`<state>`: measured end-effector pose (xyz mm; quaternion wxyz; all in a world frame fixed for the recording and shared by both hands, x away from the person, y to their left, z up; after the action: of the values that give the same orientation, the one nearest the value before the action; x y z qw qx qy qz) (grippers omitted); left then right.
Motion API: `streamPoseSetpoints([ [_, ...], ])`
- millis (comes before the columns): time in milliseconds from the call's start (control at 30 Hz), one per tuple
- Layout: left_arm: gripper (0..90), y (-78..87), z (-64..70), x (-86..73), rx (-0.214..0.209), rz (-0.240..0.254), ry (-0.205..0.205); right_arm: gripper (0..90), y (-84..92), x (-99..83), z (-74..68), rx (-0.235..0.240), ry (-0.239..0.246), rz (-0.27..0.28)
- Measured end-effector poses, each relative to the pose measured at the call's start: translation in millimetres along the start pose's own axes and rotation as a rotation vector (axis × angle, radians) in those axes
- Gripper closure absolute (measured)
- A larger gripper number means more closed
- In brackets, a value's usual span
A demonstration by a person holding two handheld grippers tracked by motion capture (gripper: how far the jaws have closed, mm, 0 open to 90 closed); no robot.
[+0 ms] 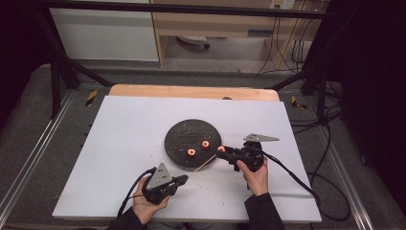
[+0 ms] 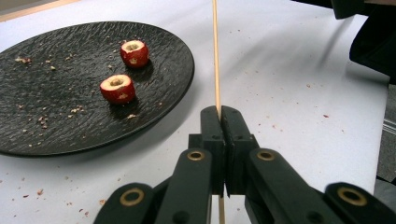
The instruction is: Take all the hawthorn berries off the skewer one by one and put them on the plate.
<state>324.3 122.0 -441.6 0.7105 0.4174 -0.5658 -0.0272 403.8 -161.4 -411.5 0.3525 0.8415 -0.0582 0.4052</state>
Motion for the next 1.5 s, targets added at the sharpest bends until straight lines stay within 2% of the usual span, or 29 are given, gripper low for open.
streamPoseSetpoints([
  [267, 88.4, 5.7, -4.4, -4.2, 0.011, -0.002, 0.011, 61.3, 5.6, 15.8, 12.8, -0.045, -0.012, 0.017],
  [433, 88.4, 12.7, -11.6, -7.2, 0.026, 0.005, 0.03, 61.2, 1.1, 27.3, 21.8, -0.089, -0.014, 0.013],
  [567, 88.4, 18.8, -19.2, -8.1, 0.04, 0.014, 0.053, 61.2, -11.0, 29.4, 27.5, -0.109, -0.018, -0.01],
  [767, 88.4, 23.1, -28.8, -9.1, 0.062, 0.019, 0.083, 61.0, -45.9, 16.8, 25.2, -0.114, 0.011, -0.113],
  [867, 88.4, 23.2, -32.0, -9.7, 0.069, 0.015, 0.092, 60.9, -59.5, 10.0, 24.4, -0.11, 0.026, -0.142],
  [1000, 88.4, 23.5, -35.0, -10.0, 0.076, 0.014, 0.1, 60.6, -67.9, 3.3, 24.7, -0.112, 0.035, -0.172],
  [1067, 88.4, 23.8, -36.2, -9.9, 0.08, 0.014, 0.103, 60.1, -69.0, 2.3, 23.7, -0.102, 0.041, -0.168],
  [1167, 88.4, 23.4, -37.7, -10.2, 0.083, 0.011, 0.107, 55.2, -69.8, 1.9, 23.1, -0.084, 0.042, -0.166],
  [1333, 88.3, 23.5, -40.0, -9.7, 0.086, 0.01, 0.117, 45.8, -65.1, 3.3, 22.0, -0.112, 0.065, -0.152],
  [1500, 88.4, 26.3, -43.8, -6.4, 0.097, 0.01, 0.123, 34.6, -51.4, 6.0, 15.5, -0.126, 0.105, -0.121],
])
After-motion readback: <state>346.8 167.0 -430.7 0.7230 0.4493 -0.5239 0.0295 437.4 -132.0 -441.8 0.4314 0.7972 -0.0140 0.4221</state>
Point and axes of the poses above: each handheld gripper's, and its own axes: y roughly backward along the jaws, x roughly out of its top, z roughly to its right, the point moved 2 cm from there along -y, roughly forward along the jaws, and after that the axes turned 10 degrees about -z, right-handed, at the moved point
